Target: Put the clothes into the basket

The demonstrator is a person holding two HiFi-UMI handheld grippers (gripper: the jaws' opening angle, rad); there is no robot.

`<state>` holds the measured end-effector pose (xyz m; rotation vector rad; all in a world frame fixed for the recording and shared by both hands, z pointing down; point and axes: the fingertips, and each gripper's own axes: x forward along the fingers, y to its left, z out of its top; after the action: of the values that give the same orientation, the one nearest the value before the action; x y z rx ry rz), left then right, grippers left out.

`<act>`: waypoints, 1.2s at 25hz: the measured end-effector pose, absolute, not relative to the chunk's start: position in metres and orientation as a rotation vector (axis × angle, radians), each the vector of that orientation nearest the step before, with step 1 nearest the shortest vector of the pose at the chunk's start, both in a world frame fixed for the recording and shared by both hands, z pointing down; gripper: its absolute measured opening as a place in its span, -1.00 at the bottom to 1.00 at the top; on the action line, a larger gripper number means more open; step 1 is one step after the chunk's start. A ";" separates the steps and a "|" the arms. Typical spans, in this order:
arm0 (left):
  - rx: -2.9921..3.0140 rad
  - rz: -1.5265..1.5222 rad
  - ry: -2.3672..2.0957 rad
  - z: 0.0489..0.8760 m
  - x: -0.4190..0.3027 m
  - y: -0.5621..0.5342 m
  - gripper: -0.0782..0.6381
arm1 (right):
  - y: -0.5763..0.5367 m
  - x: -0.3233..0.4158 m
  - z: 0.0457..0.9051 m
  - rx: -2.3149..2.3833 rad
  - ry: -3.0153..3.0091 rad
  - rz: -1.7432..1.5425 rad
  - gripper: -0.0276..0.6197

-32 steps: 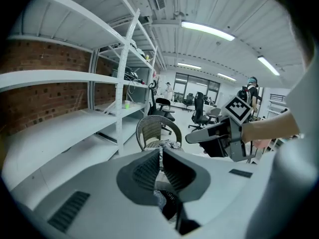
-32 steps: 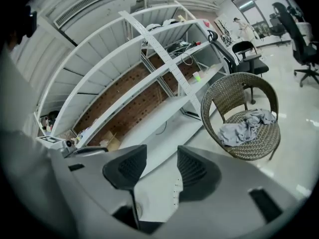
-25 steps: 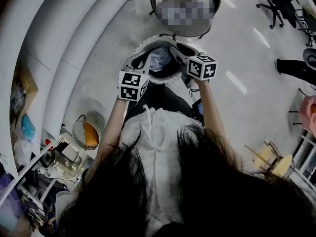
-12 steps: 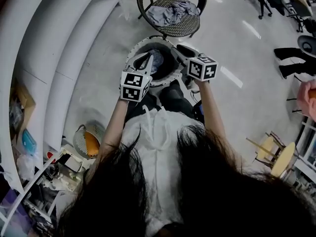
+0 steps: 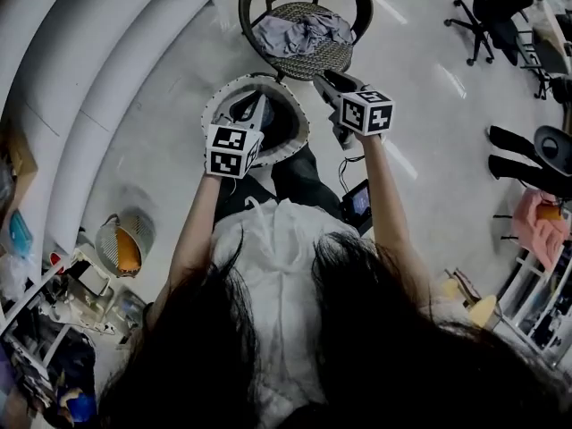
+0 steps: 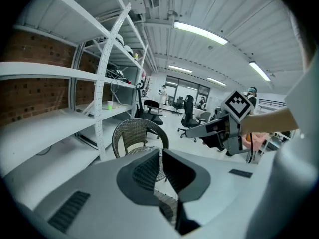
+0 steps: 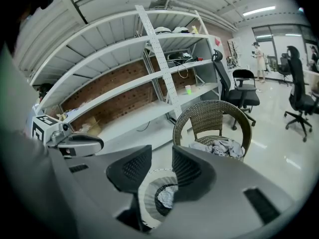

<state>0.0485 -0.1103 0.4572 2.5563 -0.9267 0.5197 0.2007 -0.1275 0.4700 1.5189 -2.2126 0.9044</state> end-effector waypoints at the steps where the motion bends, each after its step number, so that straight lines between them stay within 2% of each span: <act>1: 2.527 0.506 -0.968 0.458 0.055 -0.116 -0.70 | -0.135 0.212 0.471 1.486 -2.219 0.895 -0.49; 11: 2.253 0.496 -1.294 0.492 0.087 -0.163 -0.70 | -0.224 0.295 0.533 1.158 -2.190 0.814 -0.47; 20: 2.215 0.612 -1.323 0.560 0.112 -0.227 -0.70 | -0.303 0.333 0.649 1.014 -2.051 0.758 -0.20; 30: 2.199 0.749 -1.223 0.667 0.143 -0.267 -0.70 | -0.373 0.369 0.786 1.024 -1.870 0.718 -0.06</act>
<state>0.1431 -0.2666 0.6669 2.1987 -1.2234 0.7491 0.3695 -0.3730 0.7862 1.0241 -1.8700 0.7180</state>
